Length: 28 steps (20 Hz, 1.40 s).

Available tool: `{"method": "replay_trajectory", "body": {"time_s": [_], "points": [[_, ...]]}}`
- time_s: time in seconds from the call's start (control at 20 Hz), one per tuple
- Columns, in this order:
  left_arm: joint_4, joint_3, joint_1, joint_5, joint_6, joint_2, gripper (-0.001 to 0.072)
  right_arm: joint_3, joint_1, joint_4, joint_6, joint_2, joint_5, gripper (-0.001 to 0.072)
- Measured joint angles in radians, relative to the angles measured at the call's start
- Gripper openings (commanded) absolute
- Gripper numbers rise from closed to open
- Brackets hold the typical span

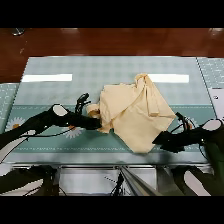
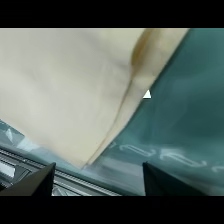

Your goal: Fold the shirts.

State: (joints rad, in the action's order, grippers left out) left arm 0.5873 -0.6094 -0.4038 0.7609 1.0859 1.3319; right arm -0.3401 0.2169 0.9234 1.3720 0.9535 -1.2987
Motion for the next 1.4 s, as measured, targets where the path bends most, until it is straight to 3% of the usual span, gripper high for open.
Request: {"method": "replay_trajectory", "body": {"time_s": [0.25,0.3,0.35,0.4,0.6,0.75,1.15,1.4], "points": [[-0.019,-0.001,0.000,0.005,0.000,-0.001,0.0026,-0.018,-0.200,-0.175,-0.004,0.108,0.152,0.0610],[-0.024,-0.002,0.000,0.006,0.000,-0.002,0.0025,-0.031,-0.232,-0.200,-0.008,0.128,0.177,0.0514],[-0.027,-0.002,0.000,0.006,0.000,-0.002,0.0026,-0.045,-0.262,-0.214,-0.012,0.148,0.203,0.0208],[-0.031,-0.002,0.000,0.007,0.000,-0.003,0.0025,-0.059,-0.286,-0.220,-0.015,0.164,0.225,0.0020],[-0.045,-0.025,0.020,0.029,0.000,-0.059,0.0025,-0.194,-0.326,-0.262,-0.076,0.197,0.196,0.0021],[-0.058,-0.114,0.097,0.065,0.001,-0.192,0.0025,-0.446,-0.267,-0.215,-0.079,0.199,0.095,0.0020],[-0.132,-0.627,0.448,-0.006,0.019,-0.587,0.0025,-1.500,-0.103,-0.163,0.024,0.161,-0.087,0.0020],[-0.089,-0.906,0.700,-0.029,0.029,-0.747,0.0025,-1.735,-0.085,-0.064,0.048,-0.032,-0.126,0.0020]]}}
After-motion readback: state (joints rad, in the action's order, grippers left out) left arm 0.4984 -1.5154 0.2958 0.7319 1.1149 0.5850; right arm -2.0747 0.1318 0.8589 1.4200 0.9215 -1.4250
